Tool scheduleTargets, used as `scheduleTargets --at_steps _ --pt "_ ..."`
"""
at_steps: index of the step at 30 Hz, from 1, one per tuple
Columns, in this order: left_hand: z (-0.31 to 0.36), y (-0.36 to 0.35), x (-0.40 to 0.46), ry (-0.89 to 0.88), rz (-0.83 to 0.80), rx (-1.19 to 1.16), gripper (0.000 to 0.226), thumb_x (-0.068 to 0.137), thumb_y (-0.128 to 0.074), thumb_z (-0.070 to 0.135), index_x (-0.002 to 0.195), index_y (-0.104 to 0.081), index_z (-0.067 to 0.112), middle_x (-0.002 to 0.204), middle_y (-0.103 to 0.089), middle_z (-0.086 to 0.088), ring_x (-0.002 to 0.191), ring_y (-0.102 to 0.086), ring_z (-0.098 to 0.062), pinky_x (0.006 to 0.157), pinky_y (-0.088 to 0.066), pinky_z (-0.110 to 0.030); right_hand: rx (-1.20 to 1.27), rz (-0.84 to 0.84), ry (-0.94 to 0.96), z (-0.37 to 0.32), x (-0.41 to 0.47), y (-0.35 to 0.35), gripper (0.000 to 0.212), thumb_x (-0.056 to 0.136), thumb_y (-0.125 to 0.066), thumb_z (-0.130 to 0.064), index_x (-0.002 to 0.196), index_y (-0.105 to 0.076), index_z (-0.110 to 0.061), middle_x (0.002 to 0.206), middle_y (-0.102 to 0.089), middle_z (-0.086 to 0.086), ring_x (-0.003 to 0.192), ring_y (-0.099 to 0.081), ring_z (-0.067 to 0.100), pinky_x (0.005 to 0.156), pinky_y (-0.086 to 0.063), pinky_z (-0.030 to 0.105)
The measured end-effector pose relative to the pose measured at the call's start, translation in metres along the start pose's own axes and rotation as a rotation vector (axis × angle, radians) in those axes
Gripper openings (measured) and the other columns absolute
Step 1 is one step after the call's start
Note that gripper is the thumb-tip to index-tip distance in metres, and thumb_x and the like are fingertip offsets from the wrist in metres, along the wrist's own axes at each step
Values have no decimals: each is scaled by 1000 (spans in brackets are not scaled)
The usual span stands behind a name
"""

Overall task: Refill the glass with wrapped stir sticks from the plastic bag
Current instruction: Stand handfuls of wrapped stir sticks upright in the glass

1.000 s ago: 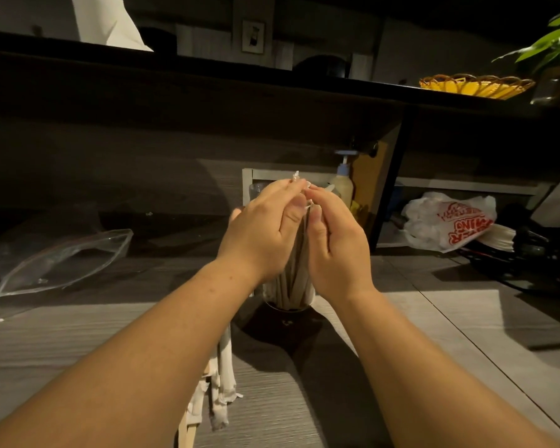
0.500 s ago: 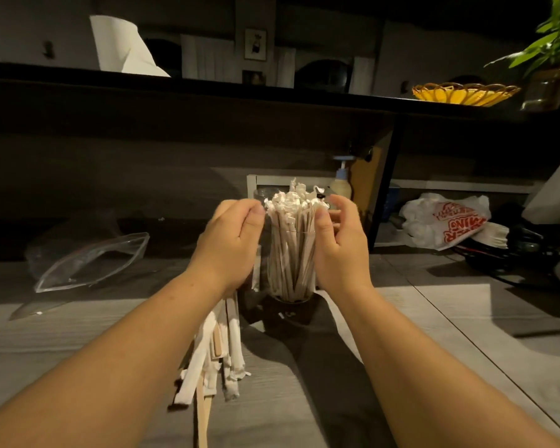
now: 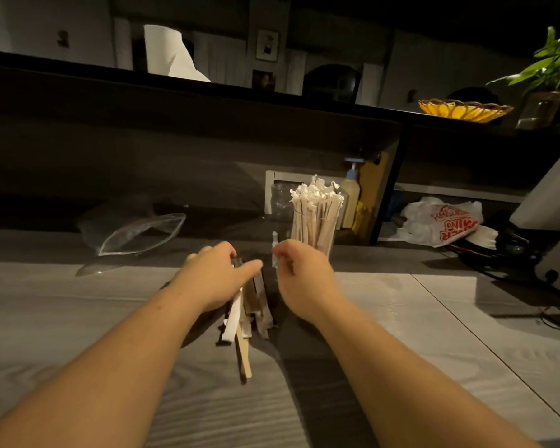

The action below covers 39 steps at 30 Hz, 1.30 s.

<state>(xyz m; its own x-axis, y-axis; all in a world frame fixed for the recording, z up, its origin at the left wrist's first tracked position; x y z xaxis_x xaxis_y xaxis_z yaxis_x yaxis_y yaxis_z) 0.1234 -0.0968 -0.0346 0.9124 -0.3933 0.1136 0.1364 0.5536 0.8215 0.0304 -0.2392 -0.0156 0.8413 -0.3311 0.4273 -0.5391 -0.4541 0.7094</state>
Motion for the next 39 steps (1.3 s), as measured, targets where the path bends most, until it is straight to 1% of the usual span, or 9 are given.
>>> scheduleTargets --at_steps 4,9,13,17,20,23,29,34,39 --pt "-14 -16 5 20 -137 403 98 72 -44 87 150 -33 28 153 -33 -10 139 -30 -36 108 -30 -55 -190 -219 -47 -1 10 -33 48 98 -53 -14 145 -50 -22 141 -60 6 127 -55 27 102 -46 38" --pt "-15 -14 22 34 -16 370 75 80 -49 79 134 -52 27 143 -41 -8 131 -37 -34 104 -32 -55 -264 -306 -37 5 16 -48 25 97 -56 -24 122 -61 -23 114 -68 3 99 -62 23 78 -44 29" --pt "-5 -8 19 -15 93 217 44 90 -58 59 117 -62 24 119 -55 -3 116 -49 -28 99 -43 -51 -237 -211 -65 12 17 -41 26 96 -57 -16 119 -68 -23 109 -69 -1 99 -65 21 78 -47 25" --pt "-9 6 11 58 141 -98 16 97 -60 26 88 -67 16 81 -64 -4 74 -60 -19 60 -47 -32 -25 -64 -69 18 15 -18 18 92 -64 -15 97 -72 -30 91 -68 -13 84 -66 7 64 -45 14" --pt "-5 11 3 98 90 -223 11 94 -62 15 88 -71 13 94 -70 -6 82 -67 -24 69 -56 -37 57 -87 -109 22 13 -16 16 90 -68 -21 88 -65 -36 82 -65 -14 77 -64 5 59 -47 15" --pt "-1 9 -2 161 42 -365 7 94 -63 10 95 -70 10 96 -72 -14 87 -71 -29 83 -61 -45 84 -112 -185 21 11 -23 22 89 -71 -29 110 -68 -25 87 -65 -10 78 -62 6 61 -49 21" --pt "-2 -1 -2 270 6 -544 4 89 -69 7 92 -72 6 86 -76 -15 76 -77 -22 73 -65 -38 -50 -268 -245 9 13 -47 25 86 -68 -45 93 -67 -21 92 -71 5 87 -68 27 78 -61 47" --pt "-4 -11 1 299 -78 -702 18 84 -79 12 98 -73 3 91 -77 -15 77 -78 -23 73 -64 -36 64 -292 -248 8 13 -41 8 88 -71 -25 81 -70 -22 72 -72 0 66 -69 16 51 -53 28" --pt "0 -11 -2 299 -105 -748 23 81 -80 8 101 -71 2 87 -76 -12 57 -74 -14 41 -53 -20 162 -318 -227 -2 10 -39 11 90 -71 -18 101 -70 -18 84 -72 2 78 -69 17 57 -51 26"
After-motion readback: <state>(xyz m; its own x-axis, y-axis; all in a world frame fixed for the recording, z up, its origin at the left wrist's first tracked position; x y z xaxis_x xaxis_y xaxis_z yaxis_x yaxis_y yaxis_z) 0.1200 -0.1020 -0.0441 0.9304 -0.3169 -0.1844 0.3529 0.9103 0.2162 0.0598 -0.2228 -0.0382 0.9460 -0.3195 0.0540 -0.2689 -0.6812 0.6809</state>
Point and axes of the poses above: each hand's wrist, its own x-axis towards the middle knuckle, its own y-axis out of the back of the hand, z = x × y, the point moved 7 cm from there along x, towards the middle knuckle
